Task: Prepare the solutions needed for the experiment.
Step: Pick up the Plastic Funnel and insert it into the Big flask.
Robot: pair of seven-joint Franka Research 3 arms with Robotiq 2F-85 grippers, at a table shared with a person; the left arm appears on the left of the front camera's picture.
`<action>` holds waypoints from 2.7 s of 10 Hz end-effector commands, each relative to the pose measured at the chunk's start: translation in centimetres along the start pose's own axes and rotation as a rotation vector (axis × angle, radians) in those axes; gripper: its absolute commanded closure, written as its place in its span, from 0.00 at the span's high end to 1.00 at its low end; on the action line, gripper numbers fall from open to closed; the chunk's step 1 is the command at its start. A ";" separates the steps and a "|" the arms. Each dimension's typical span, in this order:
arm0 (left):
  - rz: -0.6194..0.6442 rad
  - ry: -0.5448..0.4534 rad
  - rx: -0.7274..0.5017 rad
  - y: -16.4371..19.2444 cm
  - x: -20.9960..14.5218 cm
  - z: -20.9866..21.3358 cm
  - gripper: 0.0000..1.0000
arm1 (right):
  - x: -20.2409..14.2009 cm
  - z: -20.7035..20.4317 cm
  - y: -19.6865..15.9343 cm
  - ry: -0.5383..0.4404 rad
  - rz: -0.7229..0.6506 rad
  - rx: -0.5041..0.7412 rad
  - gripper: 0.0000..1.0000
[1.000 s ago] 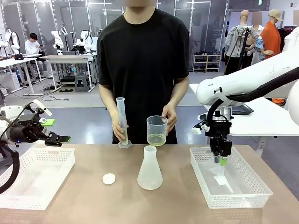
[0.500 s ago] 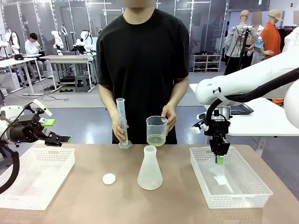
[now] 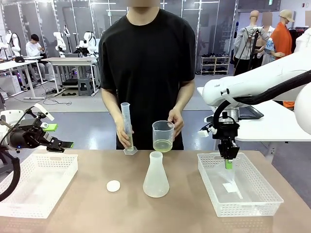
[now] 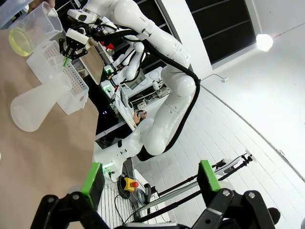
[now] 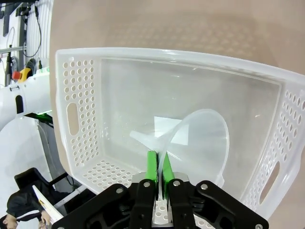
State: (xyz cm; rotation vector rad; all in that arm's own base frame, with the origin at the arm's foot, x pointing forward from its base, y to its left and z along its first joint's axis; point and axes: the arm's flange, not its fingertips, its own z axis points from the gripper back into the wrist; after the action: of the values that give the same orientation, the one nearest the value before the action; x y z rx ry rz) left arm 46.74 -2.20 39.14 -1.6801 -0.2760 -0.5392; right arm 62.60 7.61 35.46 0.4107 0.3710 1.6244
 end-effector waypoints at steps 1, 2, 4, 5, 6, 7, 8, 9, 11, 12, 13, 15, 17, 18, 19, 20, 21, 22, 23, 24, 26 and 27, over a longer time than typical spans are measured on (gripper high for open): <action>-0.003 -0.002 -0.002 -0.1 0.1 0.0 1.00 | 0.5 0.7 0.9 0.002 -0.018 -0.074 0.00; -0.003 -0.002 -0.002 -0.1 0.1 0.0 1.00 | 1.2 1.7 2.4 -0.004 -0.065 -0.137 0.00; -0.003 -0.002 -0.002 -0.1 0.1 0.0 1.00 | 2.5 3.9 5.5 -0.014 -0.135 -0.231 0.00; -0.003 -0.002 -0.002 -0.1 0.1 0.0 1.00 | 3.0 5.0 7.3 -0.021 -0.157 -0.293 0.00; -0.003 -0.002 -0.002 -0.1 0.1 0.0 1.00 | 3.6 6.0 9.4 -0.038 -0.169 -0.360 0.00; -0.003 -0.002 -0.002 -0.1 0.1 0.0 1.00 | 4.1 6.7 11.2 -0.041 -0.186 -0.436 0.00; -0.003 -0.002 -0.002 -0.1 0.1 0.0 1.00 | 4.8 7.4 13.2 -0.038 -0.212 -0.534 0.00; -0.003 -0.002 -0.002 -0.1 0.1 0.0 1.00 | 5.4 8.0 15.1 -0.024 -0.226 -0.630 0.00; -0.003 -0.002 -0.002 -0.1 0.1 0.0 1.00 | 6.4 8.4 18.2 0.005 -0.278 -0.792 0.00; -0.003 -0.002 -0.002 -0.1 0.1 0.0 1.00 | 6.7 8.5 19.3 0.007 -0.291 -0.838 0.00; -0.003 -0.002 -0.002 -0.1 0.1 0.0 1.00 | 6.9 8.5 20.1 0.006 -0.298 -0.873 0.00; -0.003 -0.002 -0.002 -0.1 0.1 0.0 1.00 | 7.2 8.3 21.3 -0.018 -0.300 -0.931 0.00; -0.003 -0.002 -0.002 -0.1 0.1 0.0 1.00 | 7.1 9.6 20.5 -0.011 -0.254 -0.866 0.00; -0.003 -0.002 -0.002 -0.1 0.1 0.0 1.00 | 7.1 9.6 20.5 -0.011 -0.254 -0.866 0.00; -0.003 -0.002 -0.002 -0.1 0.1 0.0 1.00 | 7.1 9.6 20.5 -0.011 -0.254 -0.866 0.00; -0.003 -0.002 -0.002 -0.1 0.1 0.0 1.00 | 7.1 9.6 20.5 -0.011 -0.254 -0.866 0.00; -0.003 -0.002 -0.002 -0.1 0.1 0.0 1.00 | 7.1 9.6 20.5 -0.011 -0.254 -0.866 0.00; -0.003 -0.002 -0.002 -0.1 0.1 0.0 1.00 | 7.1 9.6 20.5 -0.011 -0.254 -0.866 0.00; -0.003 -0.002 -0.002 -0.1 0.1 0.0 1.00 | 7.1 9.6 20.5 -0.011 -0.254 -0.866 0.00; -0.003 -0.002 -0.002 -0.1 0.1 0.0 1.00 | 7.1 9.6 20.5 -0.011 -0.254 -0.866 0.00; -0.003 -0.002 -0.002 -0.1 0.1 0.0 1.00 | 7.1 9.6 20.5 -0.011 -0.254 -0.866 0.00; -0.003 -0.002 -0.002 -0.1 0.1 0.0 1.00 | 7.2 9.3 20.7 -0.022 -0.261 -0.871 0.04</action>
State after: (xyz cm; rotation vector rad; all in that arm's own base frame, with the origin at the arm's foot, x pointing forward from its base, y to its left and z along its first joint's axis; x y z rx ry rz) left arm 46.74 -2.19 39.09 -1.6806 -0.2755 -0.5379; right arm 48.21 12.85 53.72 -0.2732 -0.3020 1.3696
